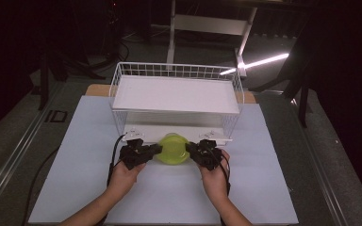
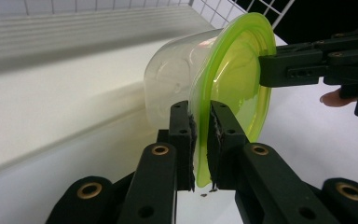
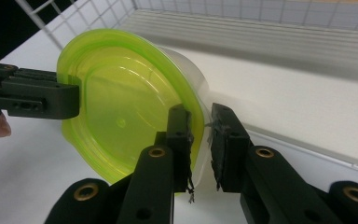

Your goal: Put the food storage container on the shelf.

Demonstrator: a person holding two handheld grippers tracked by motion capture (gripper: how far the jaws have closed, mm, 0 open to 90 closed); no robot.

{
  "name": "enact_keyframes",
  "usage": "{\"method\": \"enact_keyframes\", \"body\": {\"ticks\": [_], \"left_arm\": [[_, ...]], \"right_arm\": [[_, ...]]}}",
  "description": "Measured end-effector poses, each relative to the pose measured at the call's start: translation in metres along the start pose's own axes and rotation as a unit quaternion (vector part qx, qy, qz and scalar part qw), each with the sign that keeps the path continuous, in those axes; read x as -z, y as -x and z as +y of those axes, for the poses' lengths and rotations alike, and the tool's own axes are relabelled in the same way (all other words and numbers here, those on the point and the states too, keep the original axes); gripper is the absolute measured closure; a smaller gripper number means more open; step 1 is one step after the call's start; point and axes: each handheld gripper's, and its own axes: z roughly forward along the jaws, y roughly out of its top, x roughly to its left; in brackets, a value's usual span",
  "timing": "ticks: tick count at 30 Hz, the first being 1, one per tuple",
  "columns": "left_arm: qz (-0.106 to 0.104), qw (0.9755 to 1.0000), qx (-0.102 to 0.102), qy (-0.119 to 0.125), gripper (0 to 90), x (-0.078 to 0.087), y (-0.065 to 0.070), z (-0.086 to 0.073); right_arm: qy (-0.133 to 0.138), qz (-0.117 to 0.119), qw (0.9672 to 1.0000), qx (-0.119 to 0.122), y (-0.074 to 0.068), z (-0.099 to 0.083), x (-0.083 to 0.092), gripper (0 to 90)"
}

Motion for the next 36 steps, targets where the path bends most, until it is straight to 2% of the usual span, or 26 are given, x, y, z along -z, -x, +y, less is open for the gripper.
{"method": "enact_keyframes", "body": {"ticks": [3,7,15,17,19,22,25,28,30,34,36], "left_arm": [[0.003,1.0,-0.001,0.005,81.8,-0.008,-0.004,0.002],[0.01,0.9999,0.007,0.003,81.7,-0.016,-0.009,0.003],[0.014,0.9997,0.021,-0.005,81.5,-0.027,-0.019,0.004],[0.017,0.9997,0.02,-0.003,81.2,-0.029,-0.02,0.004],[0.011,0.9994,0.033,0.001,81.2,-0.03,-0.023,0.005],[0.01,0.9993,0.036,0.005,80.8,-0.031,-0.025,0.006],[0.01,0.9992,0.038,0.009,80.1,-0.032,-0.027,0.007],[0.017,0.9994,0.026,0.015,78.7,-0.034,-0.027,0.009],[0.018,0.9993,0.026,0.019,78.0,-0.034,-0.028,0.01],[0.02,0.9988,0.029,0.032,75.8,-0.036,-0.032,0.011],[0.024,0.9985,0.034,0.036,74.8,-0.037,-0.034,0.013]], "right_arm": [[-0.001,-0.006,1.0,0.001,0.005,0.003,-0.005,78.5],[-0.005,-0.021,0.9997,0.013,0.008,0.007,-0.012,78.5],[-0.013,-0.031,0.9994,0.003,0.012,0.008,-0.025,78.4],[-0.014,-0.033,0.9993,0.002,0.013,0.008,-0.027,78.4],[-0.011,-0.033,0.9994,0.0,0.013,0.009,-0.028,78.4],[-0.008,-0.036,0.9993,0.0,0.012,0.012,-0.029,78.0],[-0.001,-0.035,0.9994,-0.003,0.013,0.013,-0.031,77.7],[0.008,-0.034,0.9994,-0.003,0.015,0.014,-0.032,77.1],[0.012,-0.036,0.9993,0.003,0.016,0.015,-0.033,75.7],[0.027,-0.052,0.9971,0.049,0.016,0.017,-0.037,70.1],[0.031,-0.056,0.9963,0.058,0.017,0.018,-0.039,68.5]]}}
